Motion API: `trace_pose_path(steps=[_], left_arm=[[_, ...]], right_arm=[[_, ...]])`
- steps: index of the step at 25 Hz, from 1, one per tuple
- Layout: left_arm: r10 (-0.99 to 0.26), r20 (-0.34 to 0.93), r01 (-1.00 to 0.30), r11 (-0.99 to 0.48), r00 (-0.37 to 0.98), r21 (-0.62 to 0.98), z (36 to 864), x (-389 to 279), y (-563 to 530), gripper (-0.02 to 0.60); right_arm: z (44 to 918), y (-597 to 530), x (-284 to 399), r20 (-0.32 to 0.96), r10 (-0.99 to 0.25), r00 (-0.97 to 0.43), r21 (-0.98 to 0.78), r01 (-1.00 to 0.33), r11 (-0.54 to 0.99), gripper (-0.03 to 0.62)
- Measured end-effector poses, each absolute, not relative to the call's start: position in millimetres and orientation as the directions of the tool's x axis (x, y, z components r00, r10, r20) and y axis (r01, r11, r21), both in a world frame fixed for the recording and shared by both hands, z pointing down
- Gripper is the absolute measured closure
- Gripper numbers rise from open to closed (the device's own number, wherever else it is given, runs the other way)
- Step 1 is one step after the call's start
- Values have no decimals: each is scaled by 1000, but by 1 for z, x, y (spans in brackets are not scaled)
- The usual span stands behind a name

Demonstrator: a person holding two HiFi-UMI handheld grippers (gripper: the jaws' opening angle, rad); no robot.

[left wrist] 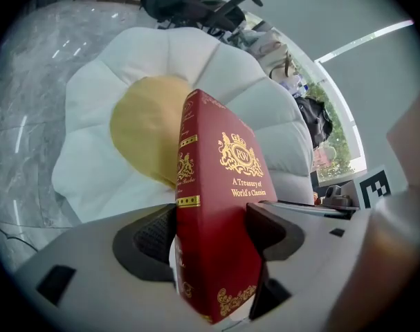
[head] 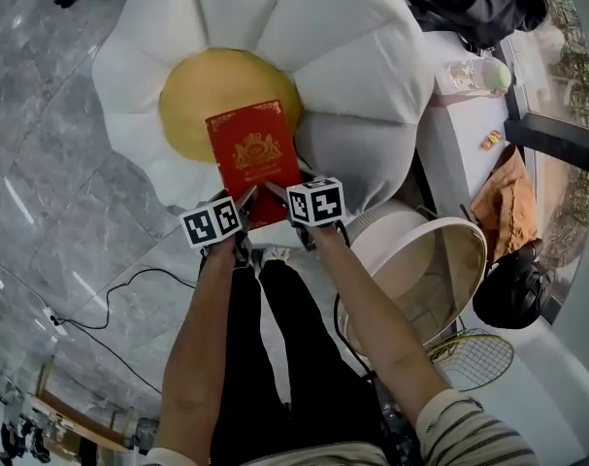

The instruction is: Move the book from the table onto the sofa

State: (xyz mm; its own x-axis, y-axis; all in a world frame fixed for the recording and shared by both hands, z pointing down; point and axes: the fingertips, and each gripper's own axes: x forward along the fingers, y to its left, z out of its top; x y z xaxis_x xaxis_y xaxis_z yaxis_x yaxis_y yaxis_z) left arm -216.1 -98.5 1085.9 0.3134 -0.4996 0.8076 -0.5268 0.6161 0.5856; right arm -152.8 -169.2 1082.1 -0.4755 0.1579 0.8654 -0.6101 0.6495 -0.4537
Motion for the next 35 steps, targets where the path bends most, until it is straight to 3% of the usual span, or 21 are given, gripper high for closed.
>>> trace_pose_path(steps=[10, 19, 35], left_arm=[[-485, 806, -468, 656, 340, 592, 1124, -213, -98, 258], [-436, 821, -533, 624, 368, 571, 1146, -211, -102, 261], [-445, 818, -533, 620, 366, 576, 1159, -210, -100, 288]], right_arm=[[1118, -174, -153, 881, 179, -438, -436, -604, 667, 244], [1141, -178, -153, 888, 189, -420, -426, -592, 684, 246], [1156, -190, -148, 912, 164, -376, -369, -574, 731, 246]])
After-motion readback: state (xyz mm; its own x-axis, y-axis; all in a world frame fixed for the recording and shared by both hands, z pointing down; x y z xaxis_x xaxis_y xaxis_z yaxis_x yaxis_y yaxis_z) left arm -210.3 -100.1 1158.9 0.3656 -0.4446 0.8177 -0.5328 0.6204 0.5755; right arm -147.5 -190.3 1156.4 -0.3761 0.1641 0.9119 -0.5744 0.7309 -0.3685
